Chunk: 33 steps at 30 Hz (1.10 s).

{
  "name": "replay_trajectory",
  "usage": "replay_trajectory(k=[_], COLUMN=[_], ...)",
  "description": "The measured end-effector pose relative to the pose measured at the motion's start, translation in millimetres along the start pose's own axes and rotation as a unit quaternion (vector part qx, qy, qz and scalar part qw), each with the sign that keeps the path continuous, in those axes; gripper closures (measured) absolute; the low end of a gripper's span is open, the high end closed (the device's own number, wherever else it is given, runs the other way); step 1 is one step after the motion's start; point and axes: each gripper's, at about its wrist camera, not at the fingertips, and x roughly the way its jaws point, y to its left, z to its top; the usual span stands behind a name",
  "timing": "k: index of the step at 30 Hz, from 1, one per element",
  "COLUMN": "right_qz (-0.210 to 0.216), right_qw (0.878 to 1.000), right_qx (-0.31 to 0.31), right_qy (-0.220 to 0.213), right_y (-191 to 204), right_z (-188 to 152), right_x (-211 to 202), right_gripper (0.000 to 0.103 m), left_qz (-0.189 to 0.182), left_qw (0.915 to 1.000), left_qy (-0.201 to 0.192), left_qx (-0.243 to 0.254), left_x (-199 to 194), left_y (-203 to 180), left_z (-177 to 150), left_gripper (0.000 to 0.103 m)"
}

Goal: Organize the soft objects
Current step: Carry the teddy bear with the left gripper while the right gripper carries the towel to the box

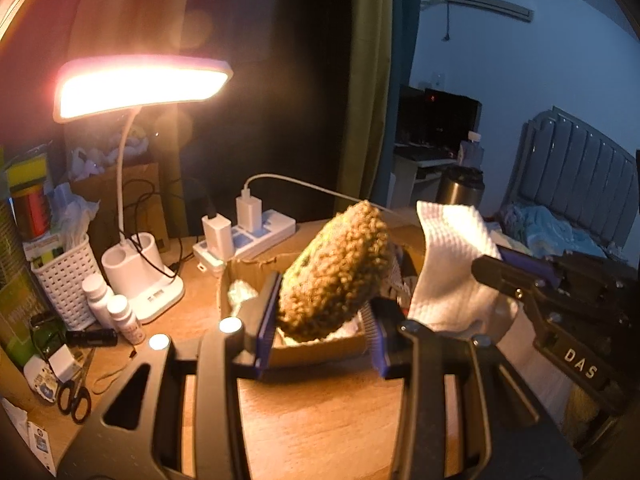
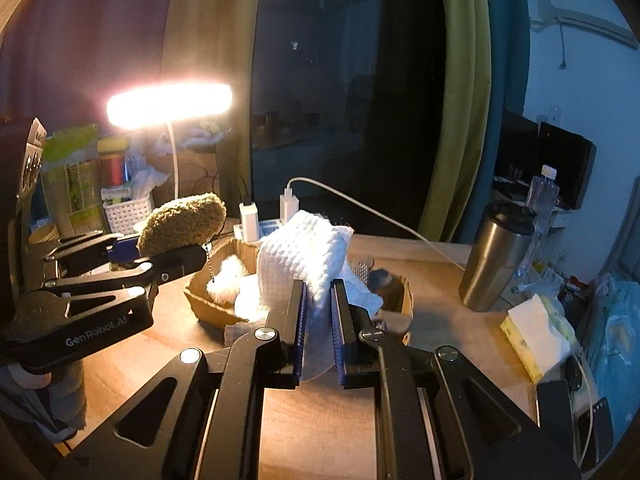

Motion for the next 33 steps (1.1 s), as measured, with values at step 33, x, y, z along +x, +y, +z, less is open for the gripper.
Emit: replay_trajectory(k=[33], right_qz=[0.025], right_qw=[0.999], right_qx=[0.023], right_qy=[0.019], right_y=[-13.3], right_z=[3.5], right_x=[82.5], right_gripper=[0.090], left_qz=[0.028], left_qw=[0.9985], left_qy=[0.004], left_qx=[-0.047], left_x=[66.9], left_y=[38.7], left_z=[-1.6], left_gripper=[0.064])
